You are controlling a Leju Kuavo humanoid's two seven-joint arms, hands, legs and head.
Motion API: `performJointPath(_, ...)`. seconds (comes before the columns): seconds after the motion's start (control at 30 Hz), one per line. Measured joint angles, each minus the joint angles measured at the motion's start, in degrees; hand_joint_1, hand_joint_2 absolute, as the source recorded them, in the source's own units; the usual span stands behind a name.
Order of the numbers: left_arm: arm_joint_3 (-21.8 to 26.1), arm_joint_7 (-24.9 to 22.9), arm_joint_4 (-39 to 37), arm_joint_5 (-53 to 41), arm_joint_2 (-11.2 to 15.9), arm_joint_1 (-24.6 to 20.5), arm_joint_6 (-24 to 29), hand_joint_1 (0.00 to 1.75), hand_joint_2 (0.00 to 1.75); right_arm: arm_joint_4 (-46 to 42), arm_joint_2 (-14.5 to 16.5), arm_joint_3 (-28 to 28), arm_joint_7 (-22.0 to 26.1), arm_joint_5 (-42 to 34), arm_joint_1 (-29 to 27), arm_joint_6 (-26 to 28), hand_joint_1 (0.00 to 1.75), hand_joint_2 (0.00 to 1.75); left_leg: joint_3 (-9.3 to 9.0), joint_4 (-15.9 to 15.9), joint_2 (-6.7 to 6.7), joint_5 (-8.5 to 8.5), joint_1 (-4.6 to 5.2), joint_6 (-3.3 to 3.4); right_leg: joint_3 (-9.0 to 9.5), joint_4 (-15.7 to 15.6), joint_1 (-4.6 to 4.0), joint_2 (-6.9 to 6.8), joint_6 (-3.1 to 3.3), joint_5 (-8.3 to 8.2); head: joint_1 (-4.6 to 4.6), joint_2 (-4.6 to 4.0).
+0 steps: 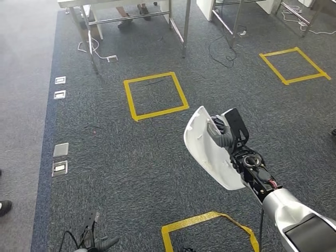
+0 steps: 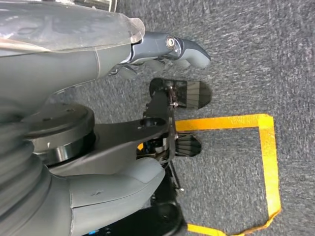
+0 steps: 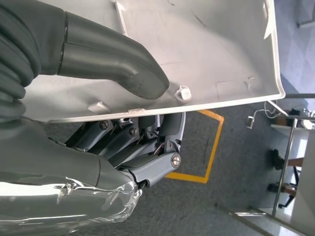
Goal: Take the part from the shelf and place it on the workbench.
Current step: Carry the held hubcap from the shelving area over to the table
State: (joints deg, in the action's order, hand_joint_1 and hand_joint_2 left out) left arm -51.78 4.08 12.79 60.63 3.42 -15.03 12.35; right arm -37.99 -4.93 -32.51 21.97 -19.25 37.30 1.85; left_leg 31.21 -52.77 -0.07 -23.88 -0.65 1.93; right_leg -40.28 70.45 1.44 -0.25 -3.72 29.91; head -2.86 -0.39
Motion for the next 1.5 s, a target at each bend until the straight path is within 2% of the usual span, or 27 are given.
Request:
performJointPath(0.07,0.00,-0.02,-0.01,0.02,-0.07,0.09,0.00,0.00,1.75,0.01,-0.01,0.01,-0.01,0.00,-0.08,0.01,1.75,1.75,-0.52,-0.52,-0.59,-0.75,-0.54,-0.85,2.60,-6.95,0.55,0.03,-0.61,-4.56,0.01,0.00)
performJointPath(0.1,0.00,-0.03,-0.01,0.04,-0.02,0.06,0.00,0.00,1.75,0.02,-0.01,0.00,0.01,-0.01,-0.04,-0.01,1.75,1.75,-0.66,-0.86,-0.80,-1.18,-0.70,-1.35,4.08,-10.87,0.71,0.23,-0.96,-6.12,0.01,0.00)
performJointPath(0.13,0.00,-0.04,-0.02,0.08,0.03,0.00,0.00,0.00,1.75,0.04,-0.01,-0.01,0.00,-0.01,0.02,-0.03,1.75,1.75,-0.60,-1.16,-0.97,-1.53,-0.76,-1.81,5.24,-13.77,0.79,0.42,-0.84,-6.73,0.01,0.00)
performJointPath(0.17,0.00,-0.08,-0.02,0.11,0.08,-0.03,0.00,0.00,1.75,0.05,-0.01,-0.03,0.00,0.00,-0.04,-0.05,1.75,1.75,-0.47,-1.31,-1.10,-1.77,-0.68,-2.24,5.83,-15.29,0.80,0.65,-0.43,-6.75,-0.03,0.00)
performJointPath(0.23,0.00,-0.11,-0.02,0.22,0.11,0.01,0.00,0.00,1.75,0.08,-0.01,-0.05,0.00,0.03,-0.24,-0.11,1.75,1.75,-0.47,-1.29,-1.29,-1.89,-0.60,-2.90,6.27,-15.43,0.63,0.80,1.02,-6.00,-0.07,0.00)
performJointPath(0.3,0.00,-0.07,-0.02,0.34,0.12,0.08,-0.03,0.00,1.75,0.08,-0.01,-0.03,0.08,0.09,-0.30,-0.17,1.75,1.75,0.04,-2.85,-1.05,-1.96,-0.70,-3.34,7.02,-15.53,0.65,0.80,1.82,-6.00,-0.15,0.00)
performJointPath(0.33,0.00,-0.03,-0.02,0.40,0.13,0.07,-0.05,0.00,1.75,0.08,0.00,-0.01,0.14,0.12,-0.18,-0.20,1.75,1.75,1.37,-5.24,-0.81,-2.30,-0.73,-3.47,7.48,-15.65,0.65,0.83,2.15,-5.84,-0.19,0.00)
performJointPath(0.43,0.00,0.07,-0.02,0.59,0.13,0.16,-0.13,0.00,1.75,0.16,0.05,-0.07,0.24,0.21,-0.16,-0.42,1.75,1.75,8.84,-16.40,-0.41,-5.55,-0.65,-3.53,8.72,-15.87,0.20,0.83,2.96,-4.83,-0.25,0.00)
performJointPath(0.5,0.00,0.09,-0.02,0.71,0.12,0.36,-0.22,0.00,1.75,0.26,0.13,-0.15,0.24,0.25,-0.39,-0.51,1.75,1.75,11.78,-18.46,-0.41,-6.42,-0.51,-3.16,9.93,-15.88,-0.26,0.84,3.20,-3.84,-0.27,0.00)
performJointPath(0.53,0.00,0.10,-0.02,0.77,0.13,0.45,-0.27,0.00,1.75,0.28,0.16,-0.17,0.26,0.26,-0.43,-0.52,1.75,1.75,11.70,-16.36,-0.41,-5.08,-0.33,-2.75,10.70,-15.90,-0.50,0.84,3.24,-3.28,-0.26,0.00)
performJointPath(0.6,0.00,0.14,-0.03,0.87,0.22,0.57,-0.34,0.00,1.75,0.29,0.28,-0.17,0.31,0.26,-0.33,-0.51,1.75,1.75,9.53,-8.28,-0.45,0.68,0.37,-1.44,12.17,-15.96,-0.86,0.80,3.23,-2.10,-0.26,0.00)
performJointPath(0.67,0.00,0.21,-0.04,0.95,0.35,0.64,-0.40,0.00,1.75,0.34,0.51,-0.19,0.34,0.26,-0.17,-0.50,1.75,1.75,7.68,-2.60,-0.51,4.50,1.09,-0.59,13.02,-16.23,-1.03,0.89,2.91,-1.12,-0.26,0.00)
performJointPath(0.77,0.00,0.32,-0.03,0.99,0.34,0.63,-0.45,0.00,1.75,0.42,0.66,-0.17,0.33,0.26,0.08,-0.49,1.75,1.75,6.58,-1.39,-0.60,4.72,1.27,-0.45,13.85,-17.09,-0.97,1.04,2.05,-0.23,-0.24,0.00)
performJointPath(0.83,0.00,0.36,-0.02,0.86,0.32,0.55,-0.49,0.00,1.75,0.44,0.64,-0.10,0.40,0.26,0.40,-0.45,1.75,1.75,5.47,-0.88,-0.59,4.20,0.98,0.03,13.09,-14.85,-0.99,0.91,1.54,1.11,-0.22,0.00)
performJointPath(0.87,0.00,0.35,-0.02,0.76,0.30,0.52,-0.50,0.00,1.75,0.46,0.63,-0.07,0.44,0.26,0.51,-0.42,1.75,1.75,4.88,-0.71,-0.57,3.80,0.87,0.29,11.41,-11.64,-0.93,0.82,1.33,2.32,-0.22,0.00)
performJointPath(0.93,0.00,0.28,-0.02,0.56,0.21,0.51,-0.50,0.00,1.75,0.62,0.61,-0.05,0.48,0.25,0.33,-0.36,1.75,1.75,3.89,-0.71,-0.60,2.83,0.90,0.67,6.02,-2.74,-0.90,0.75,0.97,4.81,-0.21,0.00)
performJointPath(0.97,0.00,0.21,-0.02,0.48,0.13,0.57,-0.50,0.00,1.75,0.73,0.57,-0.05,0.48,0.24,0.03,-0.33,1.75,1.75,3.33,-0.74,-0.68,2.31,0.90,0.70,3.52,0.48,-0.88,0.74,0.86,5.02,-0.22,0.00)
performJointPath(1.0,0.00,0.15,-0.02,0.40,0.05,0.67,-0.50,0.00,1.75,0.84,0.52,-0.04,0.48,0.23,-0.26,-0.29,1.75,1.75,2.70,-0.79,-0.81,1.77,0.90,0.68,1.94,1.56,-0.87,0.73,0.83,4.04,-0.22,0.00)
performJointPath(1.03,0.00,0.08,-0.02,0.32,-0.01,0.75,-0.50,0.00,1.75,0.93,0.45,-0.02,0.49,0.21,-0.43,-0.23,1.75,1.75,2.01,-0.86,-0.95,1.22,0.90,0.60,1.49,0.15,-0.89,0.71,0.91,1.80,-0.21,0.00)
performJointPath(1.1,0.00,-0.04,-0.02,0.12,-0.15,0.76,-0.50,0.00,1.75,1.04,0.33,0.05,0.51,0.19,-0.44,-0.17,1.75,1.75,0.61,-0.99,-1.14,0.12,0.97,0.34,3.23,-7.87,-1.00,0.69,1.37,-4.50,-0.21,0.00)
performJointPath(1.17,0.00,-0.27,-0.02,-0.02,-0.30,0.54,-0.50,0.00,1.75,1.08,0.20,0.15,0.55,0.12,-0.36,-0.11,1.75,1.75,-0.06,-1.20,-1.30,-0.74,1.22,-0.06,5.59,-14.61,-1.26,0.72,1.98,-7.69,-0.21,0.00)
performJointPath(1.23,0.00,-0.49,-0.02,-0.04,-0.40,0.35,-0.51,0.00,1.75,1.09,0.13,0.26,0.60,0.06,-0.37,-0.05,1.75,1.75,-0.07,-1.24,-1.41,-1.16,1.32,-0.51,6.54,-16.20,-1.43,0.81,2.55,-7.41,-0.22,0.00)
performJointPath(1.33,0.00,-0.56,-0.02,-0.04,-0.36,0.17,-0.52,0.00,1.75,0.97,0.10,0.40,0.70,0.06,-0.32,-0.03,1.75,1.75,0.50,-2.87,-1.17,-2.41,1.36,-1.44,7.72,-16.96,-0.77,0.84,3.26,-7.15,-0.22,0.00)
performJointPath(1.37,0.00,-0.55,-0.02,-0.03,-0.35,0.08,-0.52,0.00,1.75,0.92,0.09,0.48,0.73,0.04,-0.24,-0.02,1.75,1.75,1.90,-5.59,-1.02,-3.61,1.25,-1.86,8.20,-17.23,-0.53,0.79,3.46,-7.03,-0.23,0.00)
performJointPath(1.43,0.00,-0.54,-0.02,-0.01,-0.41,0.04,-0.52,0.00,1.75,0.90,0.05,0.63,0.75,0.01,-0.21,0.01,1.75,1.75,6.75,-13.84,-0.72,-6.37,0.69,-2.60,8.65,-17.34,-0.43,0.73,3.72,-6.58,-0.29,0.00)
performJointPath(1.47,0.00,-0.54,-0.02,0.01,-0.42,0.10,-0.52,0.00,1.75,0.91,0.05,0.66,0.75,-0.01,-0.33,-0.02,1.75,1.75,9.17,-17.35,-0.61,-7.02,0.43,-2.87,8.88,-17.31,-0.38,0.75,3.70,-6.28,-0.32,0.00)
performJointPath(1.5,0.00,-0.54,-0.02,0.04,-0.42,0.18,-0.52,0.00,1.75,0.91,0.05,0.66,0.74,-0.01,-0.49,-0.05,1.75,1.75,10.71,-18.92,-0.54,-6.55,0.22,-3.10,9.22,-17.28,-0.31,0.78,3.61,-5.94,-0.32,0.00)
